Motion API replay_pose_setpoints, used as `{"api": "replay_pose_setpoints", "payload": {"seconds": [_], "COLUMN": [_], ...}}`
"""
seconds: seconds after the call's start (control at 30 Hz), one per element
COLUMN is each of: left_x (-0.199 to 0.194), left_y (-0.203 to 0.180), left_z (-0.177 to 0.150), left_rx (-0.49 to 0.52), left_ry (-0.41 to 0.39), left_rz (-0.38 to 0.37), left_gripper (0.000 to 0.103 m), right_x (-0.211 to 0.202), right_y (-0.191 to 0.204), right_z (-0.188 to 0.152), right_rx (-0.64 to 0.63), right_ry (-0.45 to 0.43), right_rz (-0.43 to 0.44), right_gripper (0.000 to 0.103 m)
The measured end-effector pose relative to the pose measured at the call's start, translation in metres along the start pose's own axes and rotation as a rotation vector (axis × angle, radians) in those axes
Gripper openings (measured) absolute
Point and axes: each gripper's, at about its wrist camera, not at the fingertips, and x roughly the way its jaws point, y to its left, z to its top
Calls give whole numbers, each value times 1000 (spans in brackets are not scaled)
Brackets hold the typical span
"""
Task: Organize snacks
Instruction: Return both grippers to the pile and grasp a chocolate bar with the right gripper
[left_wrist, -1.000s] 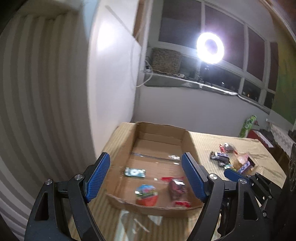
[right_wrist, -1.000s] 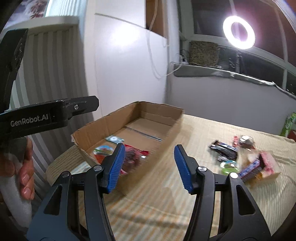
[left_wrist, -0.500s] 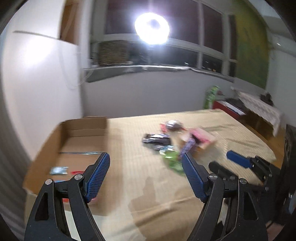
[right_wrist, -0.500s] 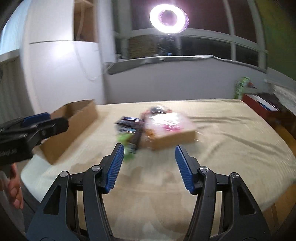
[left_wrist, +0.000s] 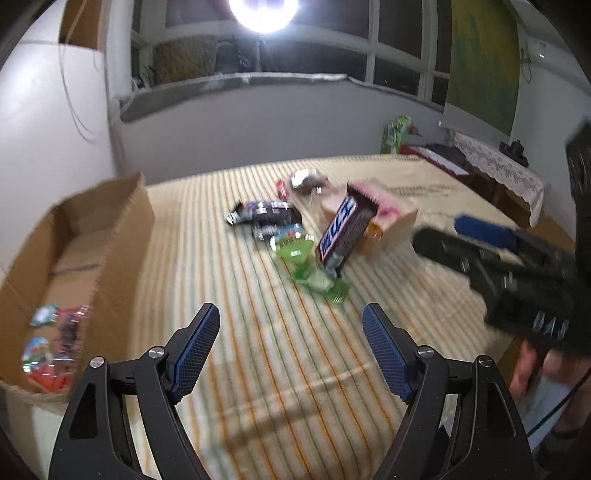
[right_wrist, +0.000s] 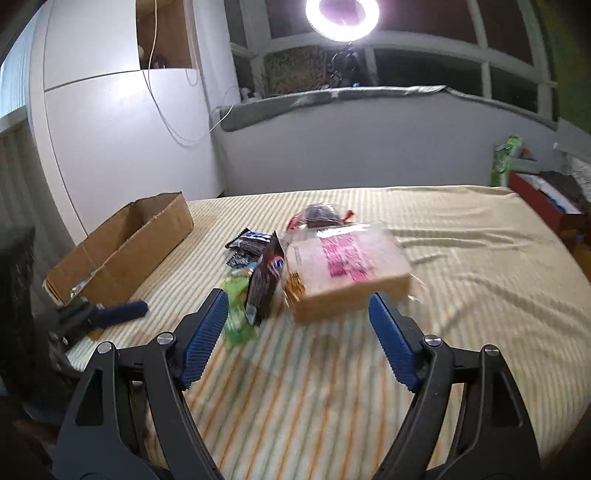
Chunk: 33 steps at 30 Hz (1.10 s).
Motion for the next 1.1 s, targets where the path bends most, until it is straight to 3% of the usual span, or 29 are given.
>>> {"api": "replay_pose_setpoints", "payload": {"seconds": [0.23,0.4,0.53,0.57,0.6,0.67,0.77,0.83,0.97,1.1], "left_x": [27,38,44,45,47,49,52,55,55,54], "left_y": [5,4,-1,-3,-4,-5,-9,-9,-6,-7], "left_z": [6,16,18,18,19,19,20,20,19,18], "left_rx": [-18,-40,-31,-26,-22,-14,2,4,-1,3], "left_ry": [30,46,68,76,80,86,96,100,83,71], "left_rz": [-56,-105,-145,-147,-147,-139,-118,-96,-75,-74], "left_gripper": [80,80,80,80,80,80,79,73,36,28], "right_x": [41,56,54,54,54,52,50,41,15,-17], "right_y": [18,22,23,23,24,23,21,14,-3,-17], "right_z": [22,26,22,21,20,20,19,19,18,12], "right_rx": [-100,-111,-110,-110,-110,-105,-89,-45,49,113], "right_ry": [61,109,116,118,120,115,103,62,-24,-93], "right_rz": [56,84,95,97,100,92,97,94,106,82], "right_gripper": [81,68,63,58,42,20,19,18,18,18]}}
